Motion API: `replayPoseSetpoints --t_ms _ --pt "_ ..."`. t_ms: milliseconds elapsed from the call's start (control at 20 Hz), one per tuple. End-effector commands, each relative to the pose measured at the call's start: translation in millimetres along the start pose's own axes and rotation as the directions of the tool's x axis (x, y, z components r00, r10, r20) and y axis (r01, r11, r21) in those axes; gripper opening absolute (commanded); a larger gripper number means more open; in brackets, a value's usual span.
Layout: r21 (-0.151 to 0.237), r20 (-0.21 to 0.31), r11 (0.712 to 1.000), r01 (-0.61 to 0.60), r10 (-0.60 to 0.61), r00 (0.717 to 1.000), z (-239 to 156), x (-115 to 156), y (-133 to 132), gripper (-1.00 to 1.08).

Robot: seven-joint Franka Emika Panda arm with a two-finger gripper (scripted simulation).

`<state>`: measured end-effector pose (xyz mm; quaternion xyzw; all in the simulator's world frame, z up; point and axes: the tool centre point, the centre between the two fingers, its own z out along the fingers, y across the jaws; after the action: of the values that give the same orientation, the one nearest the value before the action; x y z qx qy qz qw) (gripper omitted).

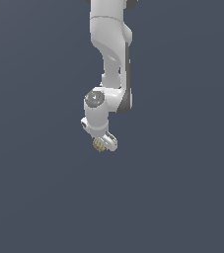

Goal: Pick up the object and move it to a goal position.

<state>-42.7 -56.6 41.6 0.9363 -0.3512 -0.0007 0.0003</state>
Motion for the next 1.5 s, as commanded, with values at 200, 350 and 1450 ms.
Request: replayPoseSetpoints --t_ms 200,350,1450 --pt "0.001 -0.001 1.000 0.000 0.000 1.000 2.3 0.6 -0.6 -1.00" --pt "0.001 -0.001 1.000 0.000 0.000 1.000 2.3 0.6 -0.6 -1.00" --pt "0.000 -0.002 1.000 -0.001 0.001 1.000 -90.7 25.2 -15.2 -1.00"
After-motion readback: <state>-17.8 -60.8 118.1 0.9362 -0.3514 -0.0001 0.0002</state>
